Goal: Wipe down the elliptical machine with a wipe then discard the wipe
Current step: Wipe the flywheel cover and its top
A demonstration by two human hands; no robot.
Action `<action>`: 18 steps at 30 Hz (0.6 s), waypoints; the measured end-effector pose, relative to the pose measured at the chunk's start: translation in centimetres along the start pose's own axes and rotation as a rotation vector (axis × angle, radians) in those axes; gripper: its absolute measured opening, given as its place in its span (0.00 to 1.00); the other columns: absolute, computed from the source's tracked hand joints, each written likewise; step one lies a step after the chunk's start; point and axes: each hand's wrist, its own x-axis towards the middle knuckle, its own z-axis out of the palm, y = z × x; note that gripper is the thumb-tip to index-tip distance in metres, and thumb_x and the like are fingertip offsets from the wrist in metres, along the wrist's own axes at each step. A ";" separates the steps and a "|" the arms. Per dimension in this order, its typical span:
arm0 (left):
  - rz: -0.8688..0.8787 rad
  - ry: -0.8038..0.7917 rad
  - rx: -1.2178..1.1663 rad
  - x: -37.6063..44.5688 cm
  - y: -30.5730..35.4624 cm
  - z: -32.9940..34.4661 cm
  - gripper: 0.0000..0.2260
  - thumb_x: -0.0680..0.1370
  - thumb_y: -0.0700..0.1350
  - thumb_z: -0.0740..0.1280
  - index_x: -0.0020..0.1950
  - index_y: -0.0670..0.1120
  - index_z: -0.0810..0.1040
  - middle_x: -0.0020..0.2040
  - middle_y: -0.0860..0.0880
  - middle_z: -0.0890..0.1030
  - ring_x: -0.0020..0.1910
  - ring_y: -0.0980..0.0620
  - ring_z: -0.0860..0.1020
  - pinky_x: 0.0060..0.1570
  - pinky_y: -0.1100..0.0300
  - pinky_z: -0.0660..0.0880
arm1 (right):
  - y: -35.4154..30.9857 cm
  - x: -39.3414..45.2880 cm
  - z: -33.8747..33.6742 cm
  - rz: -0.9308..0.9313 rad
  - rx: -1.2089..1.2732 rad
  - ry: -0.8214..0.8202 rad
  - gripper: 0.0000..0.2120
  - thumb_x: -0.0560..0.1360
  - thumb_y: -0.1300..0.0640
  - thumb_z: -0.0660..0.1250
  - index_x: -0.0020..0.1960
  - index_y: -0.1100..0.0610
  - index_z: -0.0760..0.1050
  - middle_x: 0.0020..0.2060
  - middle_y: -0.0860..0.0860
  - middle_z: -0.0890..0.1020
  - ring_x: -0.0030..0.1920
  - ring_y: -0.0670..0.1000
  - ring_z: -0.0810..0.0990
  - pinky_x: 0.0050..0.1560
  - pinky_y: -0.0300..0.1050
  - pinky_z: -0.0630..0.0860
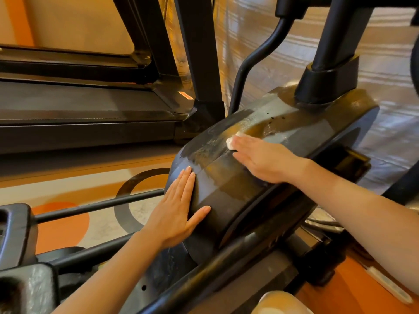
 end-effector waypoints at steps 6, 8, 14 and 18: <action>-0.009 0.048 -0.014 0.1 0.6 0.1 0.41 0.74 0.74 0.43 0.80 0.52 0.38 0.77 0.58 0.35 0.76 0.62 0.36 0.73 0.63 0.40 | 2.9 1.2 0.4 0.179 -0.077 0.131 0.24 0.84 0.47 0.49 0.74 0.59 0.62 0.74 0.55 0.64 0.77 0.54 0.54 0.76 0.51 0.53; -0.013 0.071 -0.034 0.2 0.8 0.4 0.41 0.75 0.74 0.44 0.80 0.52 0.39 0.78 0.58 0.37 0.77 0.61 0.38 0.74 0.62 0.41 | 0.6 0.8 1.4 0.078 -0.039 0.100 0.25 0.84 0.47 0.49 0.75 0.59 0.61 0.75 0.54 0.63 0.78 0.53 0.52 0.77 0.49 0.52; 0.011 0.133 -0.081 0.2 1.0 1.4 0.38 0.78 0.71 0.46 0.81 0.51 0.43 0.81 0.54 0.43 0.79 0.58 0.42 0.77 0.58 0.45 | -0.2 -0.2 0.6 -0.006 -0.040 -0.006 0.25 0.83 0.44 0.46 0.74 0.54 0.63 0.74 0.51 0.65 0.76 0.51 0.59 0.74 0.53 0.60; 0.082 0.154 -0.065 0.5 0.9 1.6 0.35 0.80 0.69 0.45 0.81 0.52 0.45 0.81 0.55 0.43 0.79 0.59 0.42 0.77 0.56 0.45 | 4.3 0.3 -1.2 0.215 -0.042 0.105 0.26 0.81 0.42 0.44 0.69 0.56 0.66 0.67 0.52 0.69 0.73 0.55 0.63 0.71 0.56 0.63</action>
